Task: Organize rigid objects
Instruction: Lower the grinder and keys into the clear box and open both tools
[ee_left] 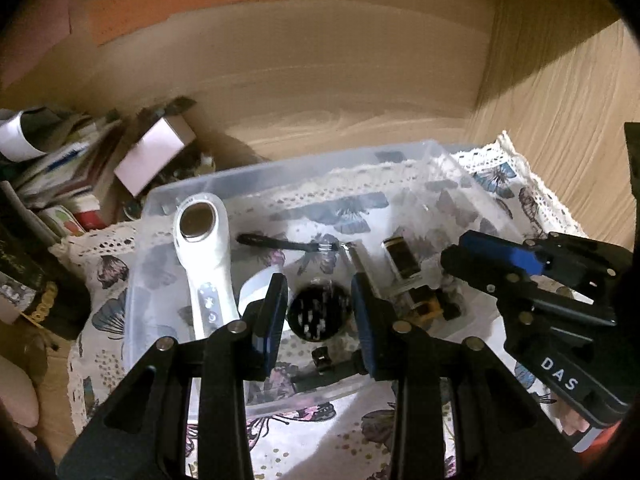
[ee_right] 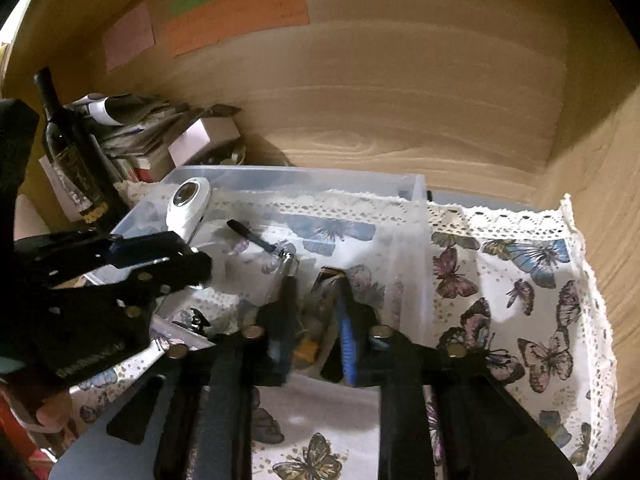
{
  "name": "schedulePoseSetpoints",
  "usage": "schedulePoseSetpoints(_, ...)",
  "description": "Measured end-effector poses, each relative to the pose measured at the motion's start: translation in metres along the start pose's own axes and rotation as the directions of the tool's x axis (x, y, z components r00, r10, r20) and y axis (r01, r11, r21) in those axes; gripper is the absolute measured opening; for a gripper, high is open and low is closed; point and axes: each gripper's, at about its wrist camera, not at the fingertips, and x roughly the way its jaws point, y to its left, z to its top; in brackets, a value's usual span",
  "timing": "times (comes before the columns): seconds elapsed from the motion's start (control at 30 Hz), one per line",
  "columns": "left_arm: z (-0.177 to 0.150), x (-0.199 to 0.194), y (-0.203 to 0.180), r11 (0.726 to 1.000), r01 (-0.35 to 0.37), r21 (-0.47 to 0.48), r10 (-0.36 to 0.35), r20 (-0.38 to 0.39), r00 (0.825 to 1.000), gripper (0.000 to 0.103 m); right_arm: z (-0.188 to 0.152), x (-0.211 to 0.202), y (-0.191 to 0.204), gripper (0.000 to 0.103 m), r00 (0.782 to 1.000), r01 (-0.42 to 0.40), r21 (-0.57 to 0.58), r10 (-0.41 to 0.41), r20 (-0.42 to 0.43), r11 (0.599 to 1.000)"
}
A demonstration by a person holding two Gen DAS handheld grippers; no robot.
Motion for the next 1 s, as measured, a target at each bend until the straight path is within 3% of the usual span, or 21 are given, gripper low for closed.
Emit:
schedulePoseSetpoints(0.17, 0.000, 0.005, 0.000, 1.000, -0.002, -0.005, 0.002, -0.016, 1.000, 0.033, -0.002, 0.004, 0.002, 0.015, 1.000, 0.011, -0.007, -0.011, -0.015, 1.000)
schedulePoseSetpoints(0.3, -0.001, 0.000, 0.000, 1.000, -0.001, -0.004, 0.001, -0.001, 1.000, 0.040, 0.001, -0.003, 0.003, 0.016, 1.000, 0.001, -0.010, -0.001, -0.006, 1.000)
schedulePoseSetpoints(0.47, -0.005, -0.023, 0.001, 1.000, -0.008, -0.003, 0.008, 0.051, 0.999, 0.048, 0.003, -0.019, 0.003, 0.035, 1.000, -0.004, 0.001, 0.004, 0.030, 1.000)
schedulePoseSetpoints(0.63, -0.009, -0.058, 0.007, 1.000, -0.021, -0.022, 0.024, 0.141, 0.990, 0.062, 0.008, -0.046, 0.008, 0.041, 0.995, 0.004, -0.005, -0.004, 0.095, 1.000)
schedulePoseSetpoints(0.73, -0.012, -0.083, 0.010, 0.999, -0.033, -0.035, 0.040, 0.208, 0.977, 0.069, 0.010, -0.066, 0.015, 0.053, 0.989, 0.010, -0.018, -0.007, 0.150, 1.000)
schedulePoseSetpoints(0.9, -0.021, -0.127, 0.011, 0.996, -0.084, -0.044, 0.094, 0.337, 0.937, 0.092, 0.008, -0.105, 0.032, 0.073, 0.962, 0.036, -0.058, -0.019, 0.273, 0.998)
schedulePoseSetpoints(1.0, -0.026, -0.150, 0.011, 0.994, -0.088, -0.058, 0.104, 0.386, 0.917, 0.095, 0.006, -0.125, 0.038, 0.081, 0.945, 0.042, -0.060, -0.020, 0.325, 0.997)
